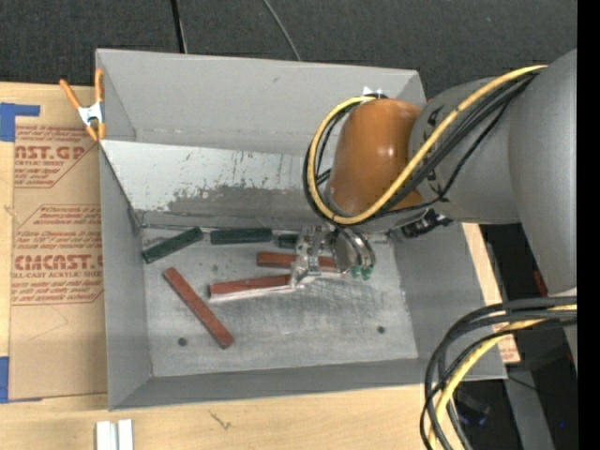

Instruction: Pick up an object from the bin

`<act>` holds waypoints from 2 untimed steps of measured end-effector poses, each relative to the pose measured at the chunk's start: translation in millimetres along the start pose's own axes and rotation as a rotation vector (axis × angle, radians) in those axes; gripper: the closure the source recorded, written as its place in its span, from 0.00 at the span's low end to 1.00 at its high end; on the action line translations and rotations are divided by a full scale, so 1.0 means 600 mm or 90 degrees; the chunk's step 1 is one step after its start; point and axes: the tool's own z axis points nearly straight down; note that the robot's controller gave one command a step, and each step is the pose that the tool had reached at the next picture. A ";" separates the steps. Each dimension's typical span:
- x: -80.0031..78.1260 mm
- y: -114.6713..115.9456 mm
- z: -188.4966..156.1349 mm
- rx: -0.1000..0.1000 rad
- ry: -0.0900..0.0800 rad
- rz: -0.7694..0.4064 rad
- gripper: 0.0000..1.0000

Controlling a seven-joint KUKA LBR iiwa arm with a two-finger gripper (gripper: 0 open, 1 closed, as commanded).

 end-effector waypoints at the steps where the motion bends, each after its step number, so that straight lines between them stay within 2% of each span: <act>1: -0.021 0.007 -0.055 -0.001 -0.007 0.021 1.00; 2: -0.019 0.008 -0.032 -0.001 -0.010 0.019 1.00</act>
Offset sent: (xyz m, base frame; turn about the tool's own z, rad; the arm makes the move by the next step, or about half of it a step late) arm -0.0070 0.0008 -0.0530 -0.2719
